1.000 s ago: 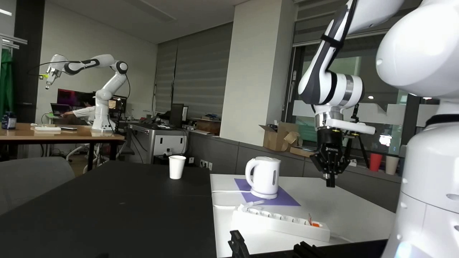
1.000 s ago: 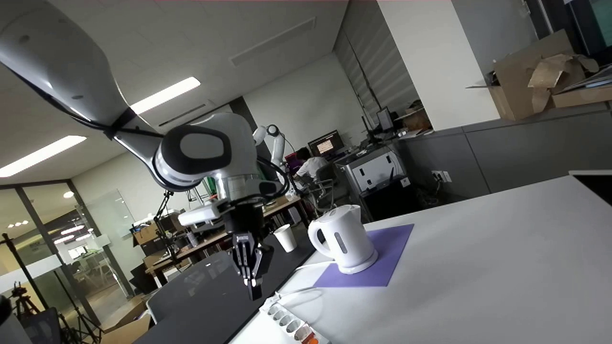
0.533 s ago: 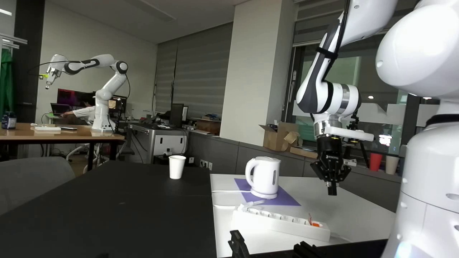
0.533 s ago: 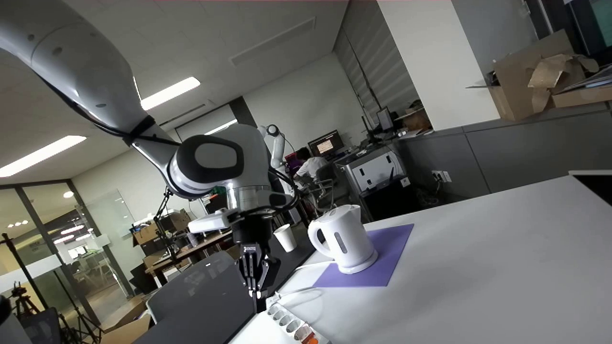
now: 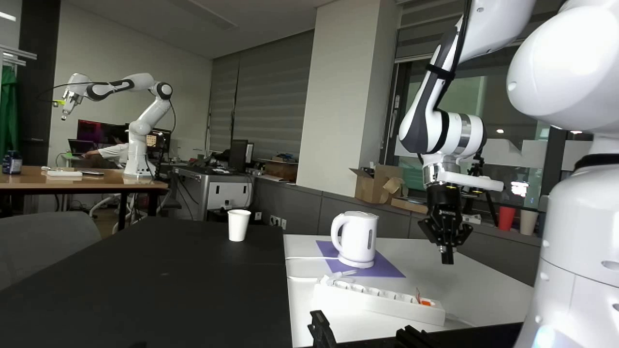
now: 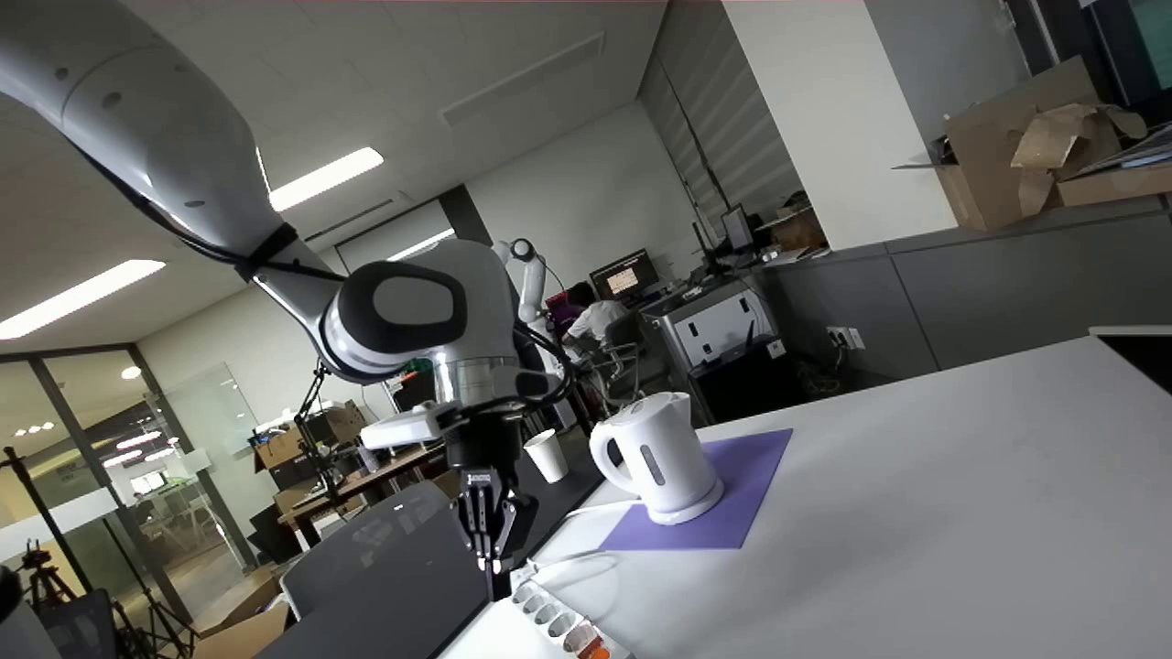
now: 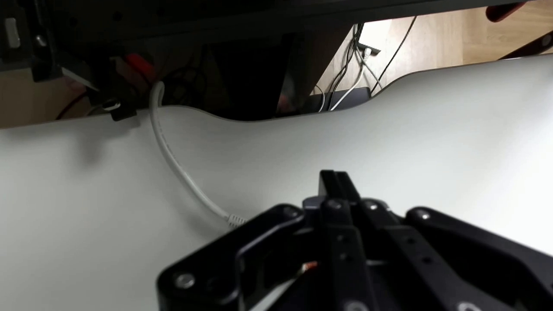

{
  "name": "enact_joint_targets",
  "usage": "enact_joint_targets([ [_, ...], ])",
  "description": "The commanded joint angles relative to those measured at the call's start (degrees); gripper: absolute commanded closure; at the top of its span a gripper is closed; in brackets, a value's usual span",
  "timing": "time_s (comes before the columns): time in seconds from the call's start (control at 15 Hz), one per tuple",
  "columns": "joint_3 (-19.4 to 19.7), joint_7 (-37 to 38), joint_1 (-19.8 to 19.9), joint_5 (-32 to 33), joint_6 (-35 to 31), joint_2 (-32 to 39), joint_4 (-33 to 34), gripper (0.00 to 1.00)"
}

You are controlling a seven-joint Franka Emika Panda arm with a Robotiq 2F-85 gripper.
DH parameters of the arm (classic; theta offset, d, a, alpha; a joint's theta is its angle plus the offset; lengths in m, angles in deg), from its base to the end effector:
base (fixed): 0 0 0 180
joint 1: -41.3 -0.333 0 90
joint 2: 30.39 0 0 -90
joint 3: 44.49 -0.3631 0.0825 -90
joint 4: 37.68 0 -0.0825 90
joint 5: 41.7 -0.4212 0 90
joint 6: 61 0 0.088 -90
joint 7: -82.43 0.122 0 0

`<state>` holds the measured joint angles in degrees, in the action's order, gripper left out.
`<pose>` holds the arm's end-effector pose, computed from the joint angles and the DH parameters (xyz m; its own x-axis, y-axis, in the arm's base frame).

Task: Press the adapter switch

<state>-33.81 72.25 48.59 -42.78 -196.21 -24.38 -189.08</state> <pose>0.3738 -0.1234 0.1828 0.9187 -0.1326 -0.3721 -0.1643 -0.9849 -0.0545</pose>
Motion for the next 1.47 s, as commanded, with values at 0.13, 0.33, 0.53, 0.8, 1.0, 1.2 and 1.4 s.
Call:
enact_joint_targets([
  [0.13, -1.30, -0.99, 1.76, -3.25, -9.96, 3.90, -1.44, 1.00],
  [0.33, -2.70, -3.91, 3.50, -8.22, -16.66, 6.69, -2.13, 1.00],
  [0.53, -5.78, -8.38, 6.47, -14.22, -23.00, 9.88, -2.08, 1.00],
  [0.8, -12.40, -16.21, 11.69, -23.16, -31.68, 13.97, -1.77, 1.00],
  [1.0, -17.25, -20.15, 15.23, -27.45, -37.81, 16.88, -1.53, 1.00],
  [1.2, -21.30, -22.16, 18.51, -29.19, -42.34, 19.47, -1.28, 1.00],
  [1.4, -23.20, -22.20, 20.30, -28.86, -45.40, 21.94, -1.09, 1.00],
])
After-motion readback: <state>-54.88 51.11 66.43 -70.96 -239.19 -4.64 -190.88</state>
